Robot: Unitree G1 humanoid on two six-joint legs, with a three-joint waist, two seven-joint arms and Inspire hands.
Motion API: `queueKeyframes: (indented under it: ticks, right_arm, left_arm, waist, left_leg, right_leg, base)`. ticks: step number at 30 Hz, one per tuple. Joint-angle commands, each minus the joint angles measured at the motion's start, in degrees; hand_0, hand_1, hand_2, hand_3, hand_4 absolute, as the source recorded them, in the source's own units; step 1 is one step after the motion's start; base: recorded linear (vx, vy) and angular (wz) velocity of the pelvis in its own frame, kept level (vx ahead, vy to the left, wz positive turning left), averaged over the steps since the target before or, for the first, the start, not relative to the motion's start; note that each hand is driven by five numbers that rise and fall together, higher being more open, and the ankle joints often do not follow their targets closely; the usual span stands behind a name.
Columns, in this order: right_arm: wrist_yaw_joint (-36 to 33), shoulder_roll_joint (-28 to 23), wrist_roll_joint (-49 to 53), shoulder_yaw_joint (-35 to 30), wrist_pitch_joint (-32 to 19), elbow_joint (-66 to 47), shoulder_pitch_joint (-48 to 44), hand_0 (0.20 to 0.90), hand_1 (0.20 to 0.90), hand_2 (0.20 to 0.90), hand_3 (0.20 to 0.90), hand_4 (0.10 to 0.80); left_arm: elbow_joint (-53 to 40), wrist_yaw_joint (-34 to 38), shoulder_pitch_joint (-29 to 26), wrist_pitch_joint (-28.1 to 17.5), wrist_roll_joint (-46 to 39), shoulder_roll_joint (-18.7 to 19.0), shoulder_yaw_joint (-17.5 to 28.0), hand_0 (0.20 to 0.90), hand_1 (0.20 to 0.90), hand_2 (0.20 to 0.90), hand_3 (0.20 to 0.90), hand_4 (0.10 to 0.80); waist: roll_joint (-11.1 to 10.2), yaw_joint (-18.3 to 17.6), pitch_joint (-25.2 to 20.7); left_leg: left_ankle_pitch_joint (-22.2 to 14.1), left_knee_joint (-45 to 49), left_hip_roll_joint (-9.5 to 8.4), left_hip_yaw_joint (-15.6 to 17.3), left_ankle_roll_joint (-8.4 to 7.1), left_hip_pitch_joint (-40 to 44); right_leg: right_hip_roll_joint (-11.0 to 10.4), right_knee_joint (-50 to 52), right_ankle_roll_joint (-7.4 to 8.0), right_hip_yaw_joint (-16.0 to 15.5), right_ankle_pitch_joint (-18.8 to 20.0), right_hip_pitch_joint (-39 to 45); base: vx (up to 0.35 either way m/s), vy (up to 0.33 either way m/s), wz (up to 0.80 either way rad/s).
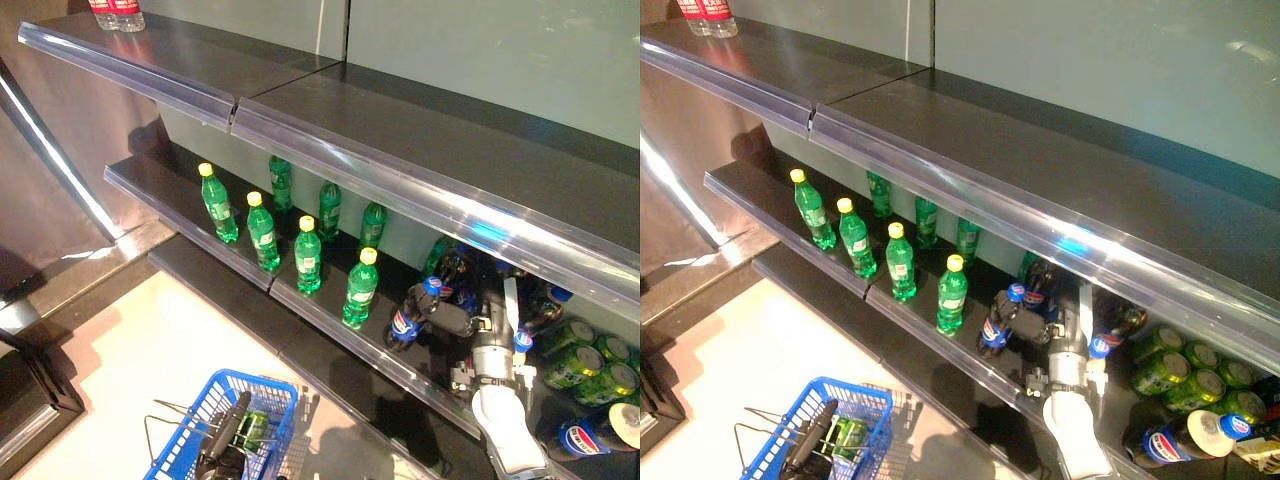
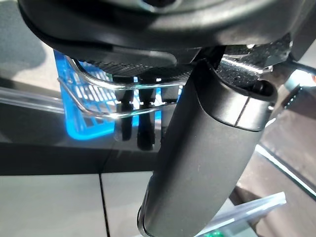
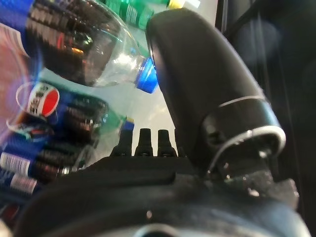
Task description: Pick up the drink and place into the basket.
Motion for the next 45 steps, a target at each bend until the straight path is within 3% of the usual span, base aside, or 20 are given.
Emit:
queueKeyframes:
  ticks: [1, 28, 45]
  right_arm:
    - [-4.1, -1.1, -1.2, -2.3, -2.7, -3.9, -2.3, 0.9, 0.9, 0.9, 0.9, 0.8]
    - [-3.3, 0.0, 2.3, -0.8, -1.6, -0.5, -2.0, 0.9, 0.9, 0.9, 0.9, 0.8]
    - [-1.5, 0.5, 4.0, -0.7, -1.2, 1.5, -1.0, 0.9, 0.9, 0.9, 0.9, 0.8]
  left_arm:
    - [-8.5, -6.4, -4.3, -7.3, 2.5, 3.8, 0.4, 0.3, 0.3, 0.3, 0.2, 0.1]
    - [-8.7, -7.2, -2.6, -6.1, 2.9, 4.4, -1.0, 0.3, 0.3, 0.3, 0.2, 0.1]
    - [-9.3, -7.3, -0.8, -5.7, 3.5, 4.6, -1.0, 0.3, 0.3, 0.3, 0.2, 0.1]
  waist:
    - [0.2, 1.0, -3.2]
    - [0.3, 2.9, -1.6]
    - [0.2, 3.8, 0.0]
  left_leg:
    - [-0.2, 1.5, 3.29, 1.7, -1.31, -0.2]
    - [0.2, 1.5, 2.75, 0.0, -1.19, -1.4]
    - [-1.7, 7.2, 2.11, -0.9, -0.87, -2.8]
  right_leg:
    - [-9.2, 2.0, 5.42, -4.6, 6.6, -3.2]
    - [-10.3, 2.7, 6.07, -5.8, 6.7, -3.6]
    - [-11.2, 5.7, 5.98, -5.7, 5.9, -3.7]
  base:
    - [0.058, 0.022, 0.0]
    - [0.026, 0.012, 0.03]
    - [0.01, 0.011, 0.03]
